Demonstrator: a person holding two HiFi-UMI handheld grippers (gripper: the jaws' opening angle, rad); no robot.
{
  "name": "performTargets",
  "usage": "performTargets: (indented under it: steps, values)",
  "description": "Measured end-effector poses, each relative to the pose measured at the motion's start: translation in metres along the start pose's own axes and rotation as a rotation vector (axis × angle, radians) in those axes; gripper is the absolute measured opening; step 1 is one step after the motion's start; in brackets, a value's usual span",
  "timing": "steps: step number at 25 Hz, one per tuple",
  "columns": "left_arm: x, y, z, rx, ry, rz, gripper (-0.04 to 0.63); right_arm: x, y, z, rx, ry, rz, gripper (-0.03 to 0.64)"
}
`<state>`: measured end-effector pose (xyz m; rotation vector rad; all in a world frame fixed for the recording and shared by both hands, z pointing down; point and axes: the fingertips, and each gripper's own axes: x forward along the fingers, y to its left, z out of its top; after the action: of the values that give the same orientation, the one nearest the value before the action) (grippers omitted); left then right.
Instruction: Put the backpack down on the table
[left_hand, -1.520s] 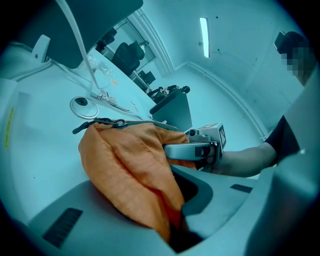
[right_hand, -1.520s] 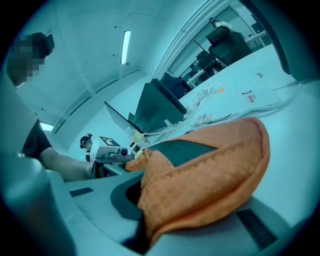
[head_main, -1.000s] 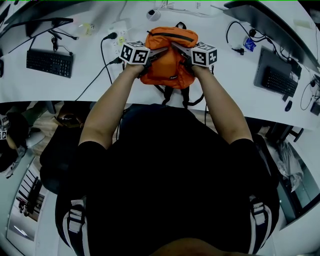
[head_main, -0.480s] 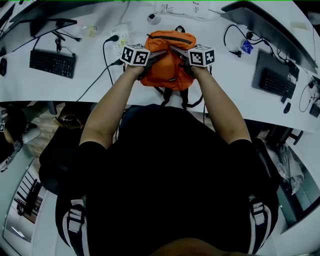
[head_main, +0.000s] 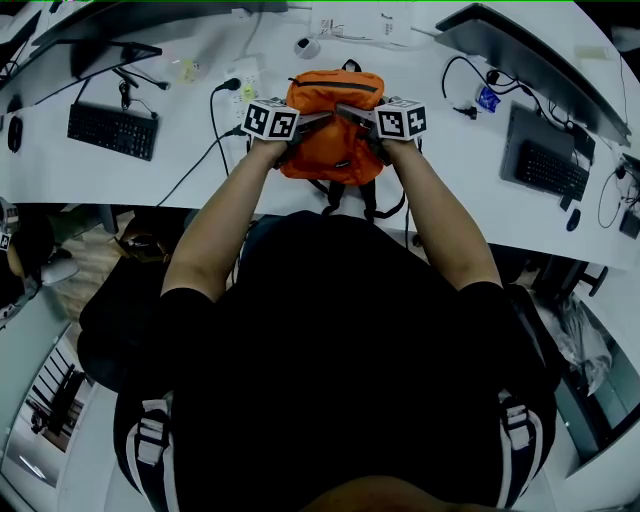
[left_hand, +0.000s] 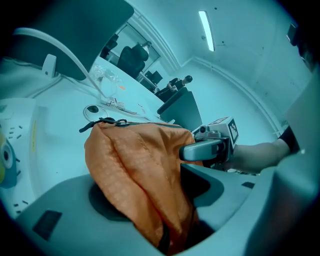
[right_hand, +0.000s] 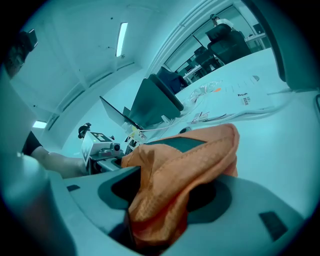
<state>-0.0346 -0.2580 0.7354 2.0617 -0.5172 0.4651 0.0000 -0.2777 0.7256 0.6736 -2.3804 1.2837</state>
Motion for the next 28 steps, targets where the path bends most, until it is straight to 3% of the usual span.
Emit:
performTargets:
  steps: [9, 19, 28]
  values:
    - [-0.020, -0.002, -0.001, -0.022, -0.025, 0.076, 0.278, -0.027, 0.000, 0.008, -0.060, -0.032, -0.055, 0.276]
    - [-0.050, 0.012, -0.009, -0.034, -0.007, 0.205, 0.279, -0.048, 0.018, -0.006, -0.054, -0.015, -0.036, 0.276]
    - [-0.086, 0.000, -0.011, -0.022, -0.083, 0.252, 0.279, -0.069, 0.033, -0.005, -0.091, -0.029, -0.033, 0.275]
